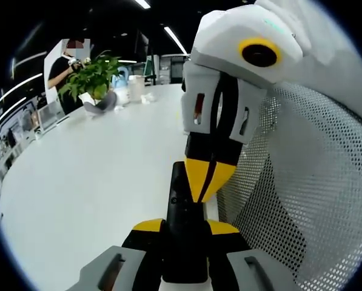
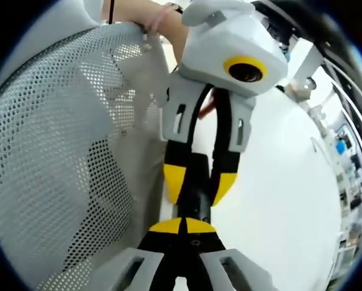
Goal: Press the specified remote control buttons in sequence, fully releasing each button before pressing the next.
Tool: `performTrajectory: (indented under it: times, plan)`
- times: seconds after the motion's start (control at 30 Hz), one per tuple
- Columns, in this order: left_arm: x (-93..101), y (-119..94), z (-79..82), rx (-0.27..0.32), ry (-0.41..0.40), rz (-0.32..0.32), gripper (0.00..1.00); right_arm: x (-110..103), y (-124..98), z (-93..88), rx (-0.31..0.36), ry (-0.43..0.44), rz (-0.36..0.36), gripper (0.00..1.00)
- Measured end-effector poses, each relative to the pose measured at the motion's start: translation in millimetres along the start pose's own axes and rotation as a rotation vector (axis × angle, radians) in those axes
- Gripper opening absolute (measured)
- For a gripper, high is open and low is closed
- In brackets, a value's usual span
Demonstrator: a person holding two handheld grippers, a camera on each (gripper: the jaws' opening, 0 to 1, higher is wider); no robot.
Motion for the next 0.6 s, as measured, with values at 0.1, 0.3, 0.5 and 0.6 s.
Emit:
performTrajectory:
  times: [0.1,0.3,0.5,0.6]
  plan:
    - [0.1,0.0,0.0,0.001,0.0,-0.001,0.26,-0.6,0.0,-0.1,-0.002,-0.017,-0.002,0.0]
    - [0.3,-0.1,0.2,0.0,0.0,-0.001,0.26,-1.0,0.4,0.7,-0.007,-0.035,0.001,0.0]
    - [0.5,-0.1,0.2,-0.001,0.001,-0.001,0.26,-1.6,0.9,1.3,-0.011,-0.038,0.007,0.0]
    - [0.5,0.1,0.1,-0.002,0.002,-0.001,0.26,-1.6,0.7,1.3,-0.01,-0.036,0.008,0.0]
Point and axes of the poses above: the point that each gripper's makers call its tool centre point, and the gripper's own axes: y roughly forward along the fingers, x roughly to its right, z roughly out of its top, the point moved 4 cm from there along -y, roughly backward along the fingers
